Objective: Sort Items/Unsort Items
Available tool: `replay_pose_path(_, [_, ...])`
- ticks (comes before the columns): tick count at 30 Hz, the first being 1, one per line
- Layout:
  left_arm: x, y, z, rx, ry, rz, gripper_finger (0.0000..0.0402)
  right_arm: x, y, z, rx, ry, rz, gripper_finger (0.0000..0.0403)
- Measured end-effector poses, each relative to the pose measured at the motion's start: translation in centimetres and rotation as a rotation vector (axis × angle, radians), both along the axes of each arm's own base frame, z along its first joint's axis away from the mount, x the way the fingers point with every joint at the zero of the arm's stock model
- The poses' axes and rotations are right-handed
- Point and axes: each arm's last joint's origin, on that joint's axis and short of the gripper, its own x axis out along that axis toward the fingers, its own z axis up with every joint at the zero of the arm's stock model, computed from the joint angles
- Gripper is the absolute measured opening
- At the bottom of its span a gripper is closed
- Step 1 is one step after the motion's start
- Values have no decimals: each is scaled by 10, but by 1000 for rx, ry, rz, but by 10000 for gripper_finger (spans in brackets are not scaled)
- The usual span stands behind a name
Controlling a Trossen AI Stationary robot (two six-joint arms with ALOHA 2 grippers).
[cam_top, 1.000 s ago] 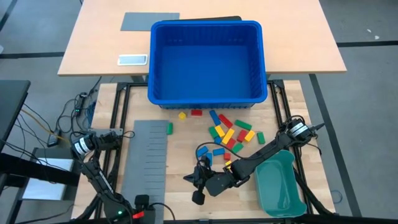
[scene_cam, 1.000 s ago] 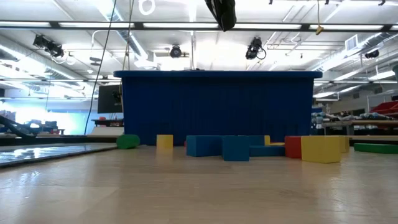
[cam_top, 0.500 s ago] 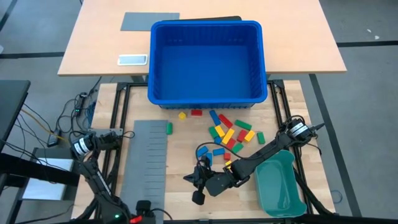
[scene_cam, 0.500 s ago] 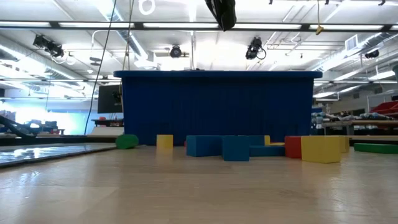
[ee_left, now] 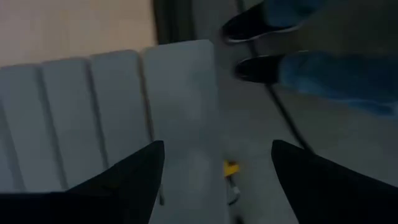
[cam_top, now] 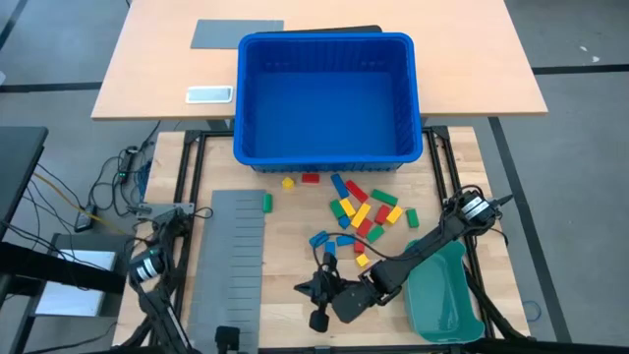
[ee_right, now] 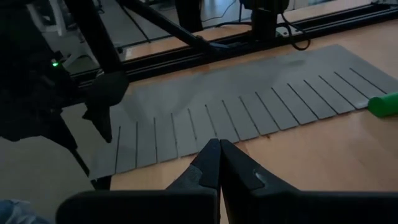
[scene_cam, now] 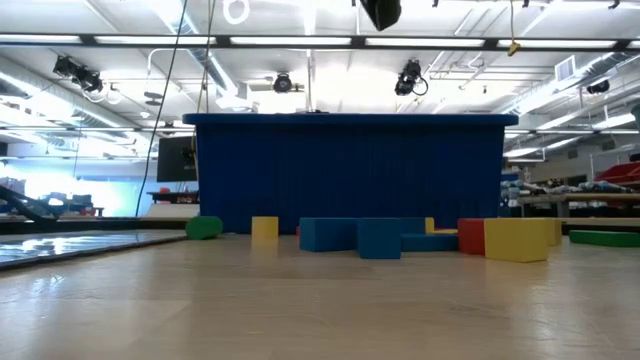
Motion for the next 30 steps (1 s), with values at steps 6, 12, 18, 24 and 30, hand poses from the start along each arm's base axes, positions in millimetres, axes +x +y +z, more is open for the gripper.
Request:
replay_pose_path(6, [5, -11, -10, 57, 18, 39, 305, -4, 6, 0, -1, -2, 12, 3])
replay_pose_path(12, [1, -3, -24, 168, 64, 138, 305, -7, 10, 1, -10, -11, 2, 2])
replay_pose_path(18, [2, -1, -24, 146, 76, 251, 292, -9, 12, 1, -9, -11, 9, 3])
replay_pose_path(24, [3, -6, -23, 81, 100, 274, 238, -9, 13, 1, -8, -12, 9, 2])
replay_pose_path(30, [5, -13, -16, 20, 116, 273, 192, -9, 12, 1, -13, -11, 11, 2])
